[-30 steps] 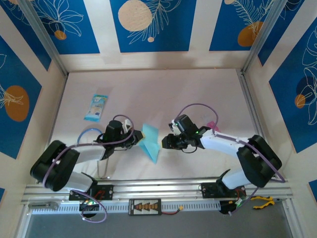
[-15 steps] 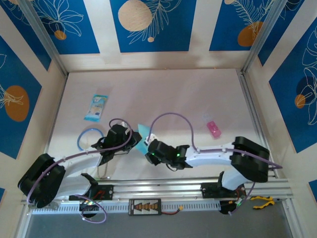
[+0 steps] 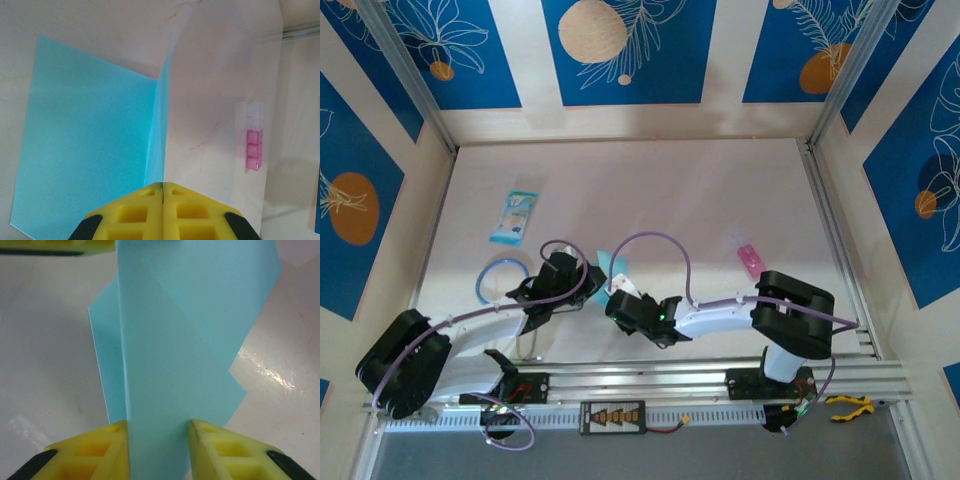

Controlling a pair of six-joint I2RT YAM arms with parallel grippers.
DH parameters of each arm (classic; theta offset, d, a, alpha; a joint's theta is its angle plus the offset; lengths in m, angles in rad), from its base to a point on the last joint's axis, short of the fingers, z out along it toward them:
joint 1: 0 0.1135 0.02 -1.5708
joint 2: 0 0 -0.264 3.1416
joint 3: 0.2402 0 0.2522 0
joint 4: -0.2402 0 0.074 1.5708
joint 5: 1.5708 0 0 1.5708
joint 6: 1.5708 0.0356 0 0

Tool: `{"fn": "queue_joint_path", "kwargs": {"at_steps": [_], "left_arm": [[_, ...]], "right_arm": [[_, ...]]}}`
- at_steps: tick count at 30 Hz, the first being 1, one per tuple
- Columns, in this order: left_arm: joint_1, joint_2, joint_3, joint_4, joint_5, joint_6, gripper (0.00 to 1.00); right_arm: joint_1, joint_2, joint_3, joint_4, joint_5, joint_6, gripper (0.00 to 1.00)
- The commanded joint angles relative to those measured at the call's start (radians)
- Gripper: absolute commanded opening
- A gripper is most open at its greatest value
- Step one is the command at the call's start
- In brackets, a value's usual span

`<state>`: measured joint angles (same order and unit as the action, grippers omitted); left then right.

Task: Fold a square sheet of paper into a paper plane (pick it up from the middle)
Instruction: Fourth fold the wing at the center of the table.

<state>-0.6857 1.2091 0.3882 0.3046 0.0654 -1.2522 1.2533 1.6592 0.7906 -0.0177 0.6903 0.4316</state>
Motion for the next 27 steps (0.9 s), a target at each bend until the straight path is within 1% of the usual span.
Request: {"fn": "queue_joint_path", "kwargs": {"at_steps": [1,3,9,17,24,27], "left_arm": [[-0.01,0.0,0.031,-0.021,-0.025,-0.009,0.0],[-0.009,0.001,0.032,-0.022,-0.024,-0.009,0.0],[-0.009,0.01,0.034,-0.022,-0.019,-0.008,0.01],[-0.011,0.013,0.038,-0.026,-0.013,-0.005,0.04],[-0.01,0.016,0.043,-0.028,-0.007,0.002,0.07],[-0.009,0.017,0.044,-0.03,-0.004,0.003,0.1]], "right_arm": [[0.021,0.008,0.025,-0.016,0.07,0.014,0.32],[0.029,0.006,0.024,-0.019,0.086,0.012,0.28],[0.031,0.011,0.031,-0.03,0.084,0.008,0.18],[0.016,0.016,0.029,-0.032,0.056,0.012,0.13],[0.006,0.025,0.032,-0.039,0.046,0.02,0.1],[0.004,0.022,0.026,-0.029,0.036,0.021,0.07]]}}
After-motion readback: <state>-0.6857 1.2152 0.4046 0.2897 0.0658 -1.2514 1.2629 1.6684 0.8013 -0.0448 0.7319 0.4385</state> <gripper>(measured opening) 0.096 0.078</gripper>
